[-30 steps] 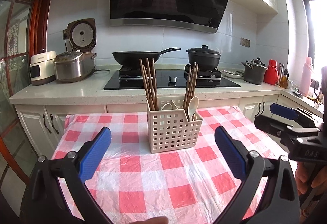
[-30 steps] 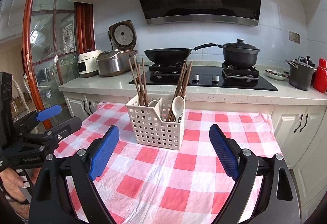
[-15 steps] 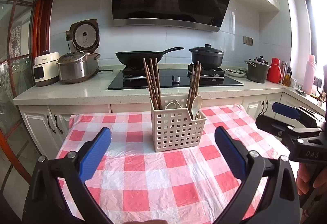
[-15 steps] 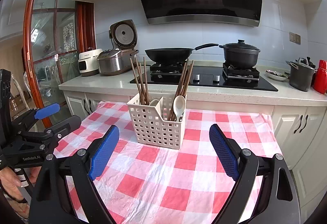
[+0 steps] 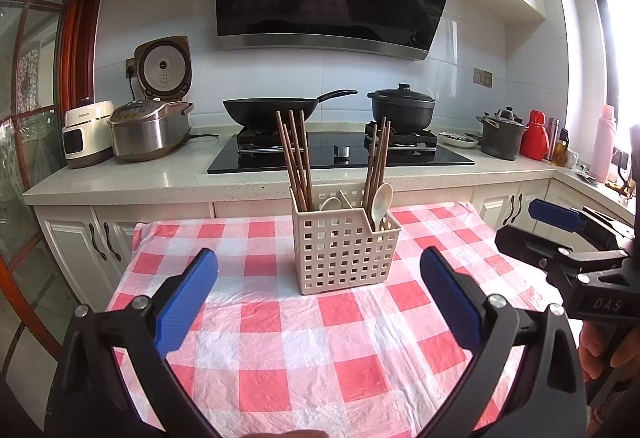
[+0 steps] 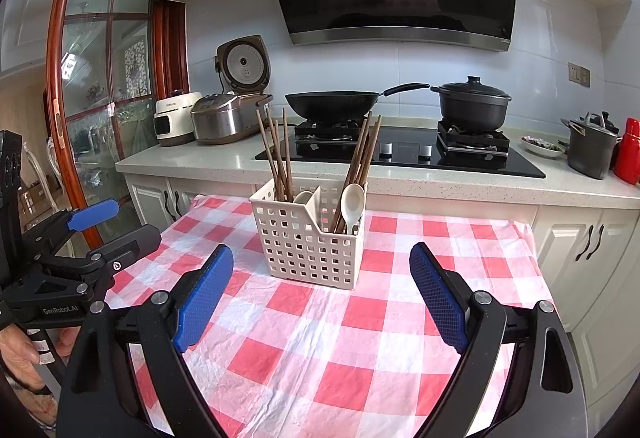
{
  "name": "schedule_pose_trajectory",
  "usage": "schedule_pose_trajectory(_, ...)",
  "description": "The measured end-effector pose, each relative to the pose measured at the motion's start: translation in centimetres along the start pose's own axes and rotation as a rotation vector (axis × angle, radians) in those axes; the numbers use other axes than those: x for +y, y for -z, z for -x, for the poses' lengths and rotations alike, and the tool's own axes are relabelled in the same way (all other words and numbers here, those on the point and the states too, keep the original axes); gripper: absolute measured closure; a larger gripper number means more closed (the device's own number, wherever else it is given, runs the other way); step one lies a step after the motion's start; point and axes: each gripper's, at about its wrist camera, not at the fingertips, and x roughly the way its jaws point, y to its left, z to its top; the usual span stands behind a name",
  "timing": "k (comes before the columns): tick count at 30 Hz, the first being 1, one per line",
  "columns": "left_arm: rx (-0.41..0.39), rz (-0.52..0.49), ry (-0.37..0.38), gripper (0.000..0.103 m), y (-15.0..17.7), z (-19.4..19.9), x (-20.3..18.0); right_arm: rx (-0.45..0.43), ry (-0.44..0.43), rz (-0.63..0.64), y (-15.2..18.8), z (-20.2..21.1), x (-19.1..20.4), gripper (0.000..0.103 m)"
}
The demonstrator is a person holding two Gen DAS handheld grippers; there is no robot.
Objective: Organize utensils
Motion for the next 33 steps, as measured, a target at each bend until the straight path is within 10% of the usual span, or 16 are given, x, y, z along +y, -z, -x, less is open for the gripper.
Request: schedule_pose_trajectory(33,0.006,-0.008,0.005,0.005,0.51,0.01,-0.20,0.002,-0.002,0.002,0.18,-0.10,0.27,0.018)
